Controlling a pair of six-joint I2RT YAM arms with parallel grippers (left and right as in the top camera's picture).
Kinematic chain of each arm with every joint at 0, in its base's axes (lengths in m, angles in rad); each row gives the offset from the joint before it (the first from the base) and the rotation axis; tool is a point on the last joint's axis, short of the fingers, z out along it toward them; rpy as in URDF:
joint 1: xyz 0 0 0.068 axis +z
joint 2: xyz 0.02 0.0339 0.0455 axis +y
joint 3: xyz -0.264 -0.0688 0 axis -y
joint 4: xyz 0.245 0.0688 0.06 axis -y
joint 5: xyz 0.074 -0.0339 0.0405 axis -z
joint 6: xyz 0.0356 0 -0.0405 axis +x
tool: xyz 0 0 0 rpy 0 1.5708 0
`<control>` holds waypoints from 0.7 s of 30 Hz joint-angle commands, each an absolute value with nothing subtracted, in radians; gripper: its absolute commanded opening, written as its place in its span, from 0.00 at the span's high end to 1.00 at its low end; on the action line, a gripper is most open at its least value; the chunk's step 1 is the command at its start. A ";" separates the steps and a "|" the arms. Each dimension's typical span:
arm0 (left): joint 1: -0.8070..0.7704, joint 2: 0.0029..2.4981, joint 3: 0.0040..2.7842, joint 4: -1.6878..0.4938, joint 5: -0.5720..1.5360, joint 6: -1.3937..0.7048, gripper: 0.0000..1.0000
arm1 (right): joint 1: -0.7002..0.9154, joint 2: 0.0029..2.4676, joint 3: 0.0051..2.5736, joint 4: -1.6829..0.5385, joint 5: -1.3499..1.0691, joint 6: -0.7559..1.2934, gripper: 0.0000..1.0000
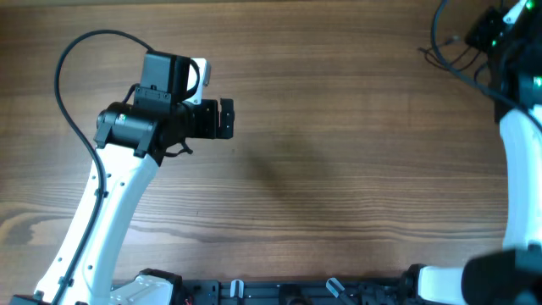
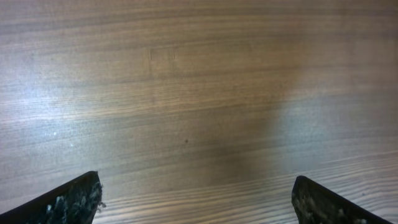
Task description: Untangle cables
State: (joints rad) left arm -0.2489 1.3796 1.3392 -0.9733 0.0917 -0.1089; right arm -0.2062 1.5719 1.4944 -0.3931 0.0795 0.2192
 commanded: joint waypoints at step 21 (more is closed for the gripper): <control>-0.318 1.369 1.339 -0.954 0.145 -0.135 0.00 | -0.642 2.366 2.248 -0.318 0.060 -0.008 0.96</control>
State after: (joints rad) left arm -0.2951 1.3796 1.3392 -0.9569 0.1295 -0.1360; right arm -0.5991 2.3257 2.2131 -0.3248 0.0643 0.0235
